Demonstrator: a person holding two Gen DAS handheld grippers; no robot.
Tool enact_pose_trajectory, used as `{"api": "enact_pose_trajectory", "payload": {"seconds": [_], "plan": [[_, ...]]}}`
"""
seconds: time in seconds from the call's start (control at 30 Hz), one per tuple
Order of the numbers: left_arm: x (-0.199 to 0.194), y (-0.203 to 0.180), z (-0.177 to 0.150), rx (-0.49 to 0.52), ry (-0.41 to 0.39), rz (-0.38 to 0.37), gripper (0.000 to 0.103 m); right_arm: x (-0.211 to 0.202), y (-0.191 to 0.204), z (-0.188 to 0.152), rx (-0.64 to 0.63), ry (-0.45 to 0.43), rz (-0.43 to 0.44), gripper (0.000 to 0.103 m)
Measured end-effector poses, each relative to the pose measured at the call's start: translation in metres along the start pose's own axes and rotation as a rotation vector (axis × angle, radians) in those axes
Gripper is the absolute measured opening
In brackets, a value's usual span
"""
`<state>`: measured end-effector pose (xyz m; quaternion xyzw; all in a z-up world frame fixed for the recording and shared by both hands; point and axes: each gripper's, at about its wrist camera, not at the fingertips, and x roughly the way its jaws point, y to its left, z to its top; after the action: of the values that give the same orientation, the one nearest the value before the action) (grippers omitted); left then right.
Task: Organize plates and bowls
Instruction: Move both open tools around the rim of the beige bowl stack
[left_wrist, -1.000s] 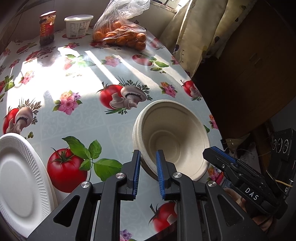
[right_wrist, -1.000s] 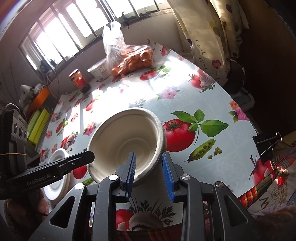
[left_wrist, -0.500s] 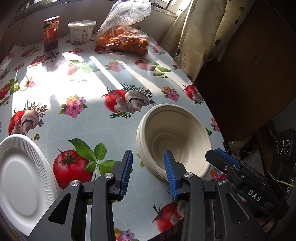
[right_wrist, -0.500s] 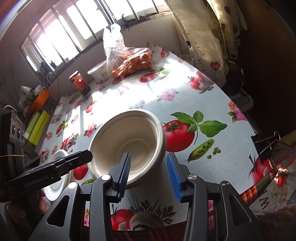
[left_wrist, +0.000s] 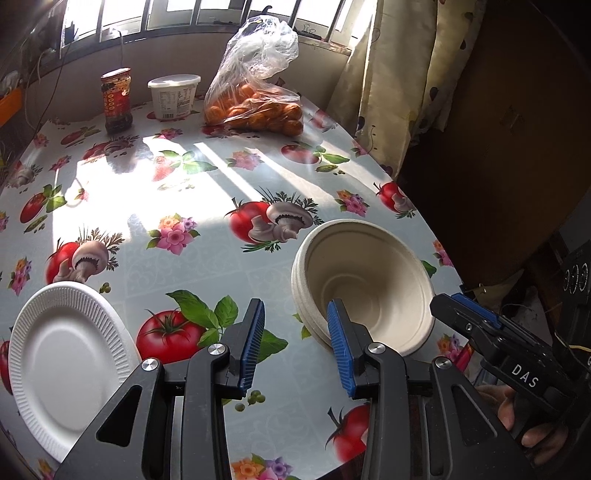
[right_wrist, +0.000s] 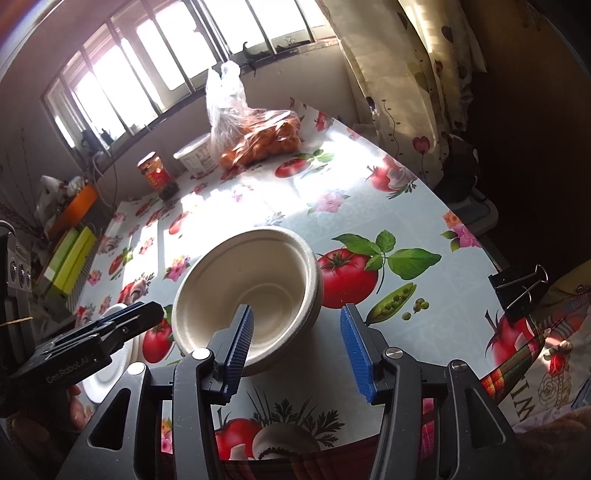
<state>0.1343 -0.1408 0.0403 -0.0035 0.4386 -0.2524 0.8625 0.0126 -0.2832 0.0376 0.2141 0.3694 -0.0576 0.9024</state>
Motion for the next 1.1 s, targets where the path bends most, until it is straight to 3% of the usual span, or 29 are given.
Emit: {"api": "enact_pose_trajectory", "payload": {"seconds": [0.37,0.77,1.1], "plan": [[-0.009,0.002,-0.014,0.019,-0.054,0.100,0.037,-0.005,-0.007,-0.004,0.013,-0.032,0.015,0.053],[-0.006,0.002,-0.023,0.021,-0.056,0.102,0.037,-0.009,-0.009,-0.012,-0.049,-0.093,0.002,0.058],[0.001,0.003,-0.024,0.050,-0.054,0.157,0.037,-0.006,-0.020,-0.013,-0.043,-0.108,0.023,0.063]]}}
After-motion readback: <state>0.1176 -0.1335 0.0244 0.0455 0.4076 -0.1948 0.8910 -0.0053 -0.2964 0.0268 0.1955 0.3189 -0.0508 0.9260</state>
